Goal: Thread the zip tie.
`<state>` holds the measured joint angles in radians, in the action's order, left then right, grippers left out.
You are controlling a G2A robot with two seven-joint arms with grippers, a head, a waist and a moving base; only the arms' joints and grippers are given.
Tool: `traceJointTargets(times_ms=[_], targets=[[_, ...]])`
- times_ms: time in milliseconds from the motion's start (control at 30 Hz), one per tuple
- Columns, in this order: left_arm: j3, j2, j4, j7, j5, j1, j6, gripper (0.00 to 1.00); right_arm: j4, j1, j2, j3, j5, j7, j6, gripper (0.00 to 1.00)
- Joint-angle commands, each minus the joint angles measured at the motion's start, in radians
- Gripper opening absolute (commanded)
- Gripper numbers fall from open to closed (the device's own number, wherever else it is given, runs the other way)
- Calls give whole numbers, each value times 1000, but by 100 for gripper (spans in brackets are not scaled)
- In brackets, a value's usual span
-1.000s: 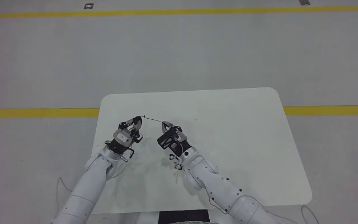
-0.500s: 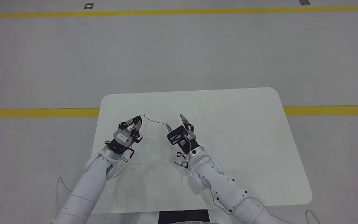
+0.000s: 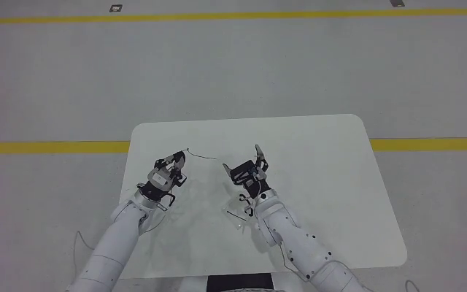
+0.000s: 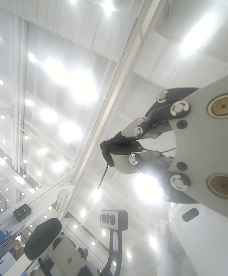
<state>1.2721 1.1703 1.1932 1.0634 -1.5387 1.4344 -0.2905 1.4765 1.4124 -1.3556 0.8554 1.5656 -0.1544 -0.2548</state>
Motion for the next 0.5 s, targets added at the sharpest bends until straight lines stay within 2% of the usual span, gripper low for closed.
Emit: traceJointTargets(times_ms=[0, 100, 267, 467], targets=[[-3, 2, 16, -18, -20, 3, -10, 0, 6, 7, 2, 19, -20, -6, 8, 100], [8, 8, 32, -7, -31, 12, -50, 0, 26, 28, 7, 59, -60, -32, 30, 100], [12, 43, 42, 43, -31, 28, -50, 0, 66, 70, 20, 129, -105, -76, 82, 100], [0, 73, 51, 70, -31, 30, -50, 0, 107, 106, 29, 179, -125, -99, 117, 100]])
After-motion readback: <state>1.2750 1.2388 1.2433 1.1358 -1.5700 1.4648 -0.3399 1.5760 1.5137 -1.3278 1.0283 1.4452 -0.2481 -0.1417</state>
